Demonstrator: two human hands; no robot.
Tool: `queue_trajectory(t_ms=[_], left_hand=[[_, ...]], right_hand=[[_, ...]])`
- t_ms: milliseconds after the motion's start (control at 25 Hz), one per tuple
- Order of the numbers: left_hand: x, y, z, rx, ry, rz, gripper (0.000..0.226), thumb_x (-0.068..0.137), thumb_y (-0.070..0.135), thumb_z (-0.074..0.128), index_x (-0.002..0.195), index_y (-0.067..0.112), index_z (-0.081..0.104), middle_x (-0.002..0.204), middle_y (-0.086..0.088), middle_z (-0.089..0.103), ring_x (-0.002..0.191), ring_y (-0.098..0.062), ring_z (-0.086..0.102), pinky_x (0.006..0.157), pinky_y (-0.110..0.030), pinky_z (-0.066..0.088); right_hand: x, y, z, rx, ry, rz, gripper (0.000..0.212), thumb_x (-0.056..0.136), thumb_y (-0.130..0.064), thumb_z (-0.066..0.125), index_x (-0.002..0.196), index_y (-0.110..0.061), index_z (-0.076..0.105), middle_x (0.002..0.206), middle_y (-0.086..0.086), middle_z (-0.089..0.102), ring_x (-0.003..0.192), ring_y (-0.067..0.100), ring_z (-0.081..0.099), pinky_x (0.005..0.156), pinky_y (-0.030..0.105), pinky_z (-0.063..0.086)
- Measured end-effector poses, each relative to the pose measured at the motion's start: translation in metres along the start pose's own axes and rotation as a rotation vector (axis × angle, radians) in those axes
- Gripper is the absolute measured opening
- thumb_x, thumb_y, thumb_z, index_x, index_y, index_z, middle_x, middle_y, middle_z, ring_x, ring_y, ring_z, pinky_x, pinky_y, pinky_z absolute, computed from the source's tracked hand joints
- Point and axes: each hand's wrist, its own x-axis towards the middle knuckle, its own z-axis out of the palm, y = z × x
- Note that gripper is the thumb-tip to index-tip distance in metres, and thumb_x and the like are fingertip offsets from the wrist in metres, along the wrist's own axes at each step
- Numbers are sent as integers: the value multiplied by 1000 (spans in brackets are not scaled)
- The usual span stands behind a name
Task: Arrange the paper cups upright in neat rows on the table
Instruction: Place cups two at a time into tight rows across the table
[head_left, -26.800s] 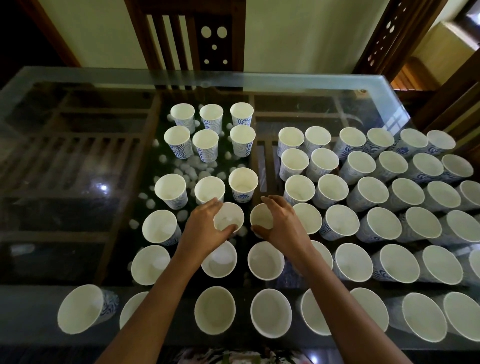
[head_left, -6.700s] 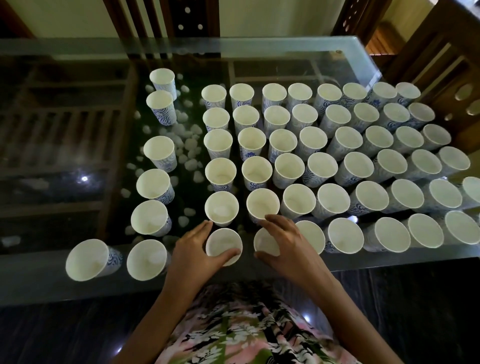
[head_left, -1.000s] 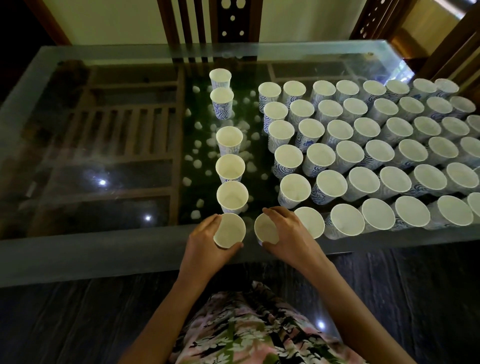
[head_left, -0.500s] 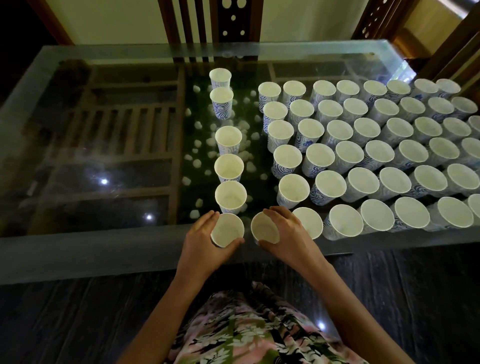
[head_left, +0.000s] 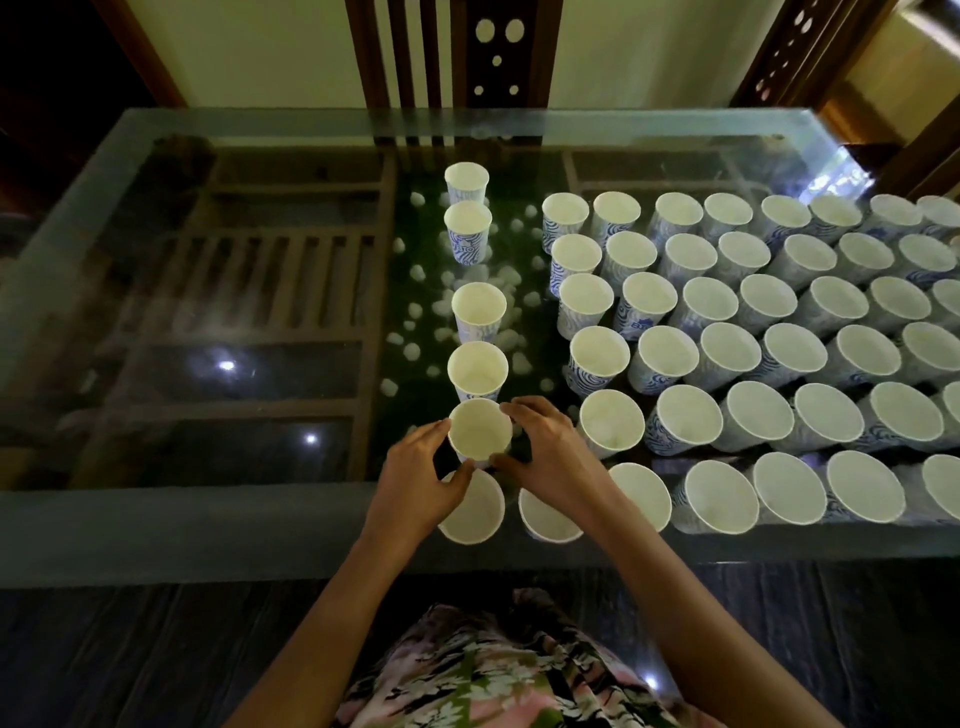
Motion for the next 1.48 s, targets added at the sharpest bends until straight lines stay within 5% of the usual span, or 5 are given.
queue_trajectory(t_ms=[280,440,920,1200,1480], left_hand=[[21,7,-2,9,-42,-6,56,61,36,84,108,13,63,105,-2,67,95,-15,61,76,-20,42],[29,8,4,121,-74,-38,70,58,50,80,116,17,57,111,1,64,100,-16,59,86,-35,50],[38,9,0,99,-22,-42,55,65,35,80,111,13,60,106,-4,66,96,-16,60,75,-19,39],[39,6,-5,88,-72,-75,84,66,35,81,135,6,43,129,-9,54,115,-20,52,89,-23,39],[36,6,-9,94,-75,-61,76,67,31,81,130,4,49,124,-12,57,111,-23,55,83,-18,34]], right_hand=[[60,-1,-10,-19,39,6,56,83,-22,68,133,-8,47,138,11,46,125,28,44,103,37,38],[88,-12,-6,-36,15,-24,63,75,-30,75,128,-8,50,135,12,48,122,28,46,98,43,45],[107,-1,-10,-128,-38,-18,48,69,-22,76,111,-5,59,113,11,60,100,27,59,78,35,53],[75,15,-21,-151,-75,44,55,80,-17,71,130,-10,50,136,11,45,119,28,49,94,32,43],[70,7,-28,-115,-161,19,83,72,-24,79,141,-21,35,149,7,31,134,29,32,105,43,34]])
